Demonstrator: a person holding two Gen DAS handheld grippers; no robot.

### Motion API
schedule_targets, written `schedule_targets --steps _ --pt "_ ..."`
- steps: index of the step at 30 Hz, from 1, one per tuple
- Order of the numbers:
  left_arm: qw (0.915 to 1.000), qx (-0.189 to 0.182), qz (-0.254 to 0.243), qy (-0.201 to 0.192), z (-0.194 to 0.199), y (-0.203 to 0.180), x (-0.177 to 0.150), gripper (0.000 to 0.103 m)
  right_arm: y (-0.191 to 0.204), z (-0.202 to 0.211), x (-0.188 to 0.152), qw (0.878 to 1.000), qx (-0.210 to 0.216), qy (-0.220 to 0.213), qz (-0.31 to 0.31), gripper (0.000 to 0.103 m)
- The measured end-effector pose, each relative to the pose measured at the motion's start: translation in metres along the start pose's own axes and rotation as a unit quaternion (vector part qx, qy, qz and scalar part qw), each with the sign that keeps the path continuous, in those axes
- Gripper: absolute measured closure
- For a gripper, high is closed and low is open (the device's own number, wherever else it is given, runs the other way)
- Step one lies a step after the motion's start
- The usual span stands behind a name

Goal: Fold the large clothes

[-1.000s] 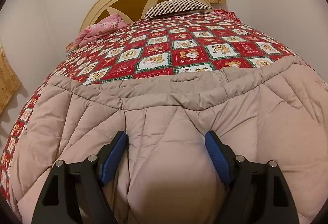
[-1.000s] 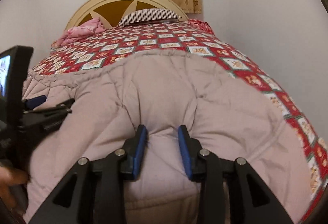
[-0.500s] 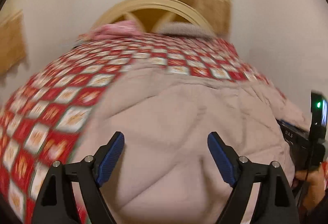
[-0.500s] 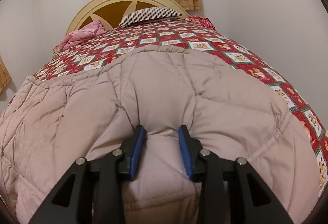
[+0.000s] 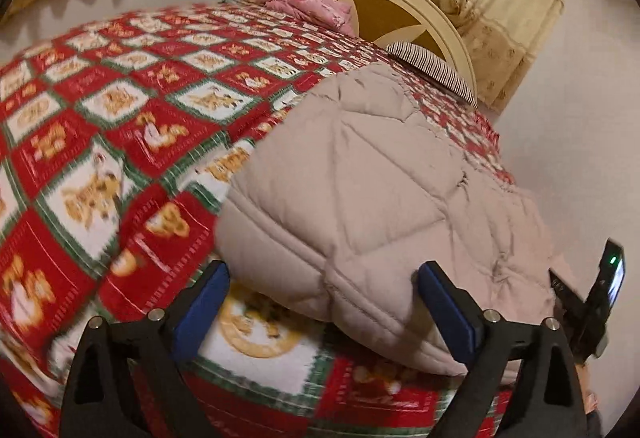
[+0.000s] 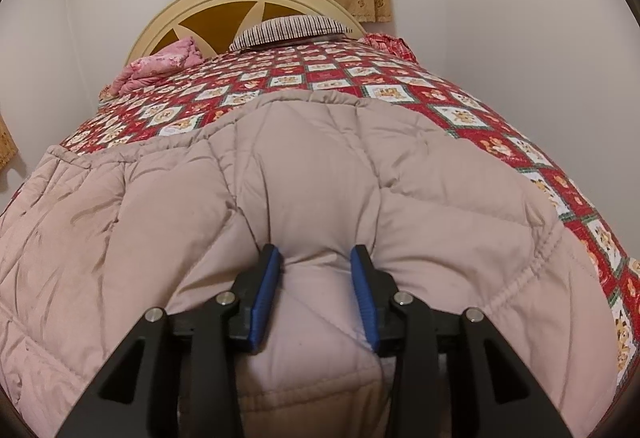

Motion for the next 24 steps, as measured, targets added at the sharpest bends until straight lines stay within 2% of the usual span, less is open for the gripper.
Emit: schedule_targets --steps 3,6,12,18,22,24 --pt "0.9992 0.002 0.038 0.009 -0.012 -0.002 0.009 0.002 0.001 -0.001 0.000 1.000 -0.004 0.001 0.003 0.063" --pt "0.9948 0.007 0.094 0.037 -0.027 0.001 0.008 0.002 0.001 -0.001 0.001 1.000 -0.008 0.002 0.005 0.063" --pt "0.9966 -0.031 0.072 0.024 -0.012 0.001 -0.011 0.001 0.002 -0.001 0.001 1.000 -0.007 0.002 0.004 0.063" --pt "0.9899 -0.029 0.139 0.003 0.024 0.026 -0.025 0.001 0.003 -0.001 0.001 1.000 -0.007 0.002 0.004 0.062" --pt "0.9944 -0.015 0.105 0.008 0.002 0.008 -0.023 0.001 0.002 -0.001 0.001 1.000 -0.006 0.002 0.004 0.062" --pt "0.9933 -0.022 0.113 -0.010 -0.005 0.001 -0.016 0.001 0.003 -0.001 0.001 1.000 -0.006 0.001 0.003 0.062"
Point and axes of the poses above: each gripper's, at about its wrist camera, not at the fingertips, and z roughly against the way its jaws point, y to its left, x to its top, the point moved 4 cm from there along -z, roughly the way its jaws point, and after that the axes turned 12 degrees about z, right-handed, at the moved point
